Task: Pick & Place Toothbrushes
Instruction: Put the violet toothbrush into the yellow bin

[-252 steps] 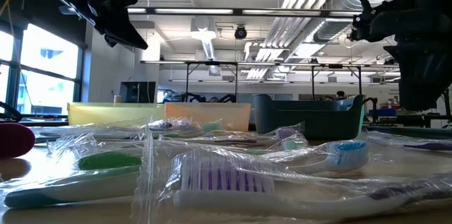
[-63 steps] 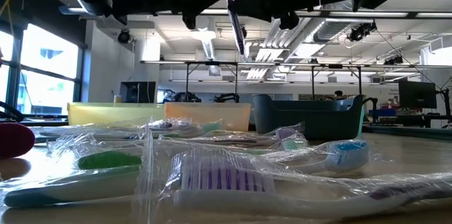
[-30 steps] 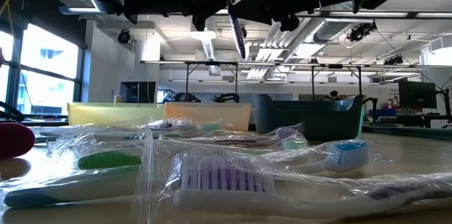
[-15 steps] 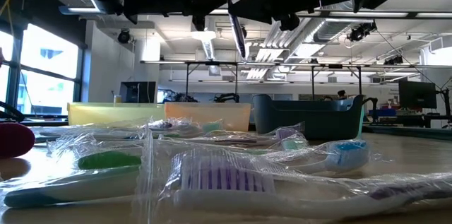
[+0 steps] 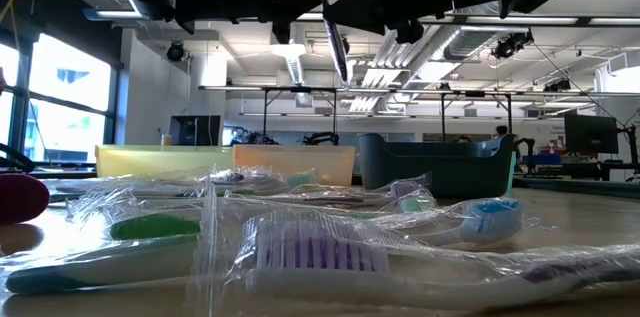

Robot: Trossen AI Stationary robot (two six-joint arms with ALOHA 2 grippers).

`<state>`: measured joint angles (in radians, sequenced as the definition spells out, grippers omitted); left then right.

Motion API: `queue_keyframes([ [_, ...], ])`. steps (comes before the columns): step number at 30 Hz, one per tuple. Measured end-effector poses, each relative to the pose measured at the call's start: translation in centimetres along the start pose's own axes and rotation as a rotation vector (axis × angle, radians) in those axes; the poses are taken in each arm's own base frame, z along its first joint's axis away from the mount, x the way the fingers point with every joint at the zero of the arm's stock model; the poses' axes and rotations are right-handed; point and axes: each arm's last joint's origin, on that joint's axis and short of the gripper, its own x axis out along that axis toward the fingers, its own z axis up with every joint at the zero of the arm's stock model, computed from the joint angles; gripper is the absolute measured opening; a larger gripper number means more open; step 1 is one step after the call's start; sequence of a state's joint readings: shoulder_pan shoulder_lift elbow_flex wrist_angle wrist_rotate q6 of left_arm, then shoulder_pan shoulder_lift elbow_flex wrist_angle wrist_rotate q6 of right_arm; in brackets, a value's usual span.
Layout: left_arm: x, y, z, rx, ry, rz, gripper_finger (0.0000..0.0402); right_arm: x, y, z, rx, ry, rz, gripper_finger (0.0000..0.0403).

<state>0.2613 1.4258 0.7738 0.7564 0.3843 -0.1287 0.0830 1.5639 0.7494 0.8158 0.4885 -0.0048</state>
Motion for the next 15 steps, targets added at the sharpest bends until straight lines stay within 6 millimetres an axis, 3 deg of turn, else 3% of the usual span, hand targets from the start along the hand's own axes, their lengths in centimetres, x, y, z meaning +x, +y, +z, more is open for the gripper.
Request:
queue_keyframes([
  [15,-0.01,0.03,-0.02,-0.008,0.002,0.002,0.0016,-0.5,0.92,0.04,-0.005,0.0,0.022,0.0198],
])
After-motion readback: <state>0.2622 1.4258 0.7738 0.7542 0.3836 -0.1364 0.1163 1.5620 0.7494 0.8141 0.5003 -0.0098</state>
